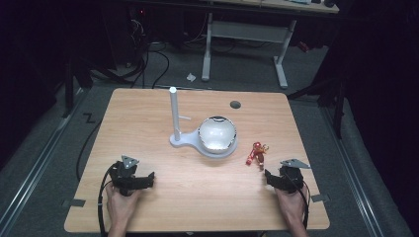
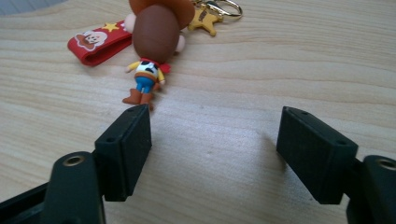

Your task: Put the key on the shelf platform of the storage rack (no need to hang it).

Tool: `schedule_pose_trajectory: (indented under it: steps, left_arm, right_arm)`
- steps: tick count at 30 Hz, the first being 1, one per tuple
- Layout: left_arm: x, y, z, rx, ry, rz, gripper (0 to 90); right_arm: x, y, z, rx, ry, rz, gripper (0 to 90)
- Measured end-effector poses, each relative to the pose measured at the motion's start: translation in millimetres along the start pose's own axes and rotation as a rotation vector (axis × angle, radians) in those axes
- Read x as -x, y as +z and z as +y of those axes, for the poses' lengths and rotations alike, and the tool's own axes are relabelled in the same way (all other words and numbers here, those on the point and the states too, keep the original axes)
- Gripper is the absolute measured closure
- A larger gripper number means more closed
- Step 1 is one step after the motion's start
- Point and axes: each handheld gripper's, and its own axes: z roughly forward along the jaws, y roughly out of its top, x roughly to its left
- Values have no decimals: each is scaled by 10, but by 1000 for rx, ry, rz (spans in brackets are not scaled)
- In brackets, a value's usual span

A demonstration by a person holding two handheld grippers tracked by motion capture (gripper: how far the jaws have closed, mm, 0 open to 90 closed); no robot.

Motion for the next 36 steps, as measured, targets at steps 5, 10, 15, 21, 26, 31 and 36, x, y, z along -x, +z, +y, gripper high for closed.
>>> schedule_pose_trajectory:
  steps: [5,10,15,21,26,31,36]
  left_arm:
    - [2,-1,-1,0,2,-1,6]
    - [3,-1,-1,0,1,-1,6]
    - [3,-1,-1,0,1,-1,6]
    - [2,-1,-1,0,2,-1,6]
    - [3,-1,-1,0,3,-2,6]
    - [4,0,0,0,4,-3,6]
    - [6,0,1,-1,6,-5,6]
  right_arm:
    - [-67,-39,-4,3,-20,30,335]
    - [-105,-73,43,15,-18,69,353]
    - [-148,-70,103,20,-24,87,374]
    - [-176,-53,233,30,-24,103,381]
    - [-173,24,317,18,-24,105,382]
    - [-175,106,391,-3,-31,108,380]
    - [-170,176,427,-12,-14,111,374]
